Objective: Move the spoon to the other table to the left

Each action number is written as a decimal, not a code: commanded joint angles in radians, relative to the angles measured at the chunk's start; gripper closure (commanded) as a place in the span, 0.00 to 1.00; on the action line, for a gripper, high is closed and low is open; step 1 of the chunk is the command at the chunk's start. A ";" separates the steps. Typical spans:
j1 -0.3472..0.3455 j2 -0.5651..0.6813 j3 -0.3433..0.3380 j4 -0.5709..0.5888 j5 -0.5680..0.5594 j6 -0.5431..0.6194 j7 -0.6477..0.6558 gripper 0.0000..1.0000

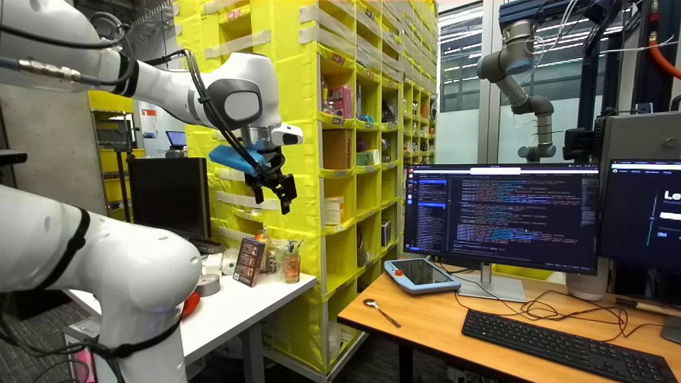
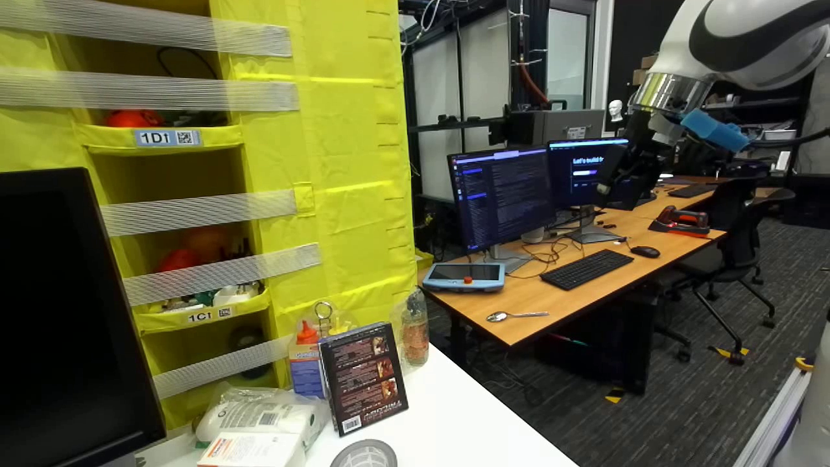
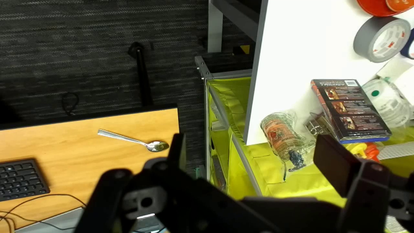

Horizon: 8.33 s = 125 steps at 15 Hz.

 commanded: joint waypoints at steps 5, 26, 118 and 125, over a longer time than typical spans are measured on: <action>0.001 0.015 0.021 0.019 0.007 -0.007 -0.002 0.00; 0.053 0.547 0.255 0.544 -0.175 -0.013 0.077 0.00; -0.057 1.723 0.046 1.163 -0.347 0.155 -0.131 0.00; -0.069 1.767 0.064 1.206 -0.319 0.125 -0.156 0.00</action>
